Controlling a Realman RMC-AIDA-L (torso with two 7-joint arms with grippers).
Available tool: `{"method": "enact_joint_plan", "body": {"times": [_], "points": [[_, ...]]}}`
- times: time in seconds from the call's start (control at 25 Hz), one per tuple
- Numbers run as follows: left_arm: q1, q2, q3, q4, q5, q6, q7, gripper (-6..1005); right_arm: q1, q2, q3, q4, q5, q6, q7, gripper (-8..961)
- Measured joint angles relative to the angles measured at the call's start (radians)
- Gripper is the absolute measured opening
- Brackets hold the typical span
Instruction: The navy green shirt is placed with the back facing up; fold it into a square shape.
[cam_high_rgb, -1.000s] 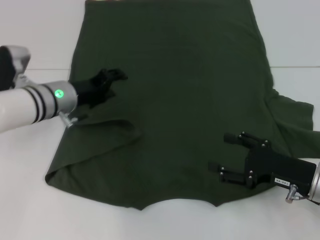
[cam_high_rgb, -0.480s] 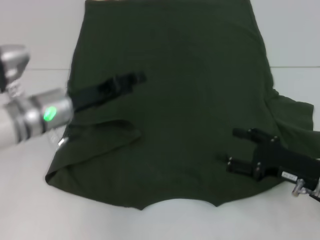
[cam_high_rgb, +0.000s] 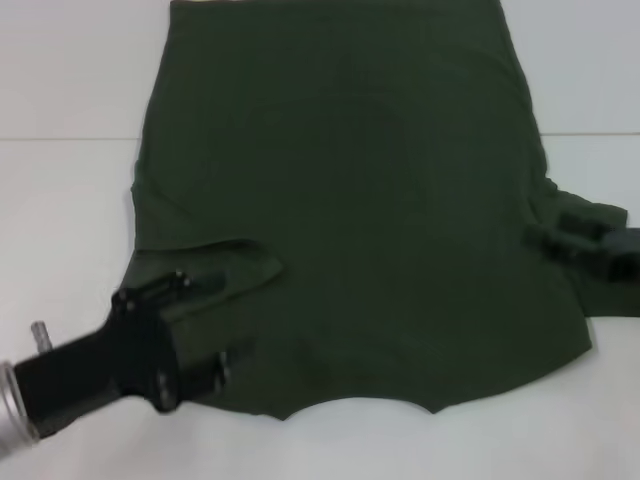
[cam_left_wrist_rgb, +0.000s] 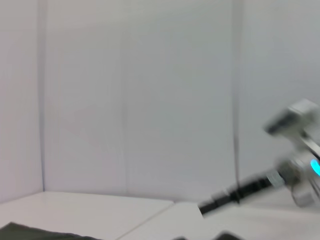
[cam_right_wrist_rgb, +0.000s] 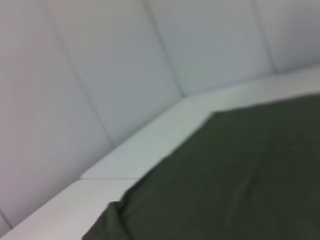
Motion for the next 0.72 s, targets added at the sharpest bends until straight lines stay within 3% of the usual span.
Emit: {"method": "enact_joint_plan", "body": {"times": [0.12,0.24,0.4,0.52,0.72], "points": [[0.009,-0.001,-0.014,0.0,0.096,0.006,0.083,699,0.001,-0.017,0.003,-0.147,-0.109,-0.015,0.321,912],[0.003,0.001,-0.033,0.0,0.178,0.001,0.049,741,0.007,-0.034,0.01,-0.264,-0.244,-0.018,0.581,912],[0.001,0.004,-0.057,0.003,0.197,0.001,0.005,797,0.038,-0.073,0.016,-0.366,-0.454,-0.039,0.867,906],[-0.001,0.006,-0.075,0.004,0.198,0.009,-0.014,835,0.091,-0.094,0.056,-0.384,-0.581,-0.092,0.979,901],[-0.004,0.007,-0.084,0.002,0.199,0.016,-0.039,872,0.169,-0.096,0.101,-0.414,-0.759,-0.115,1.037,894]]}}
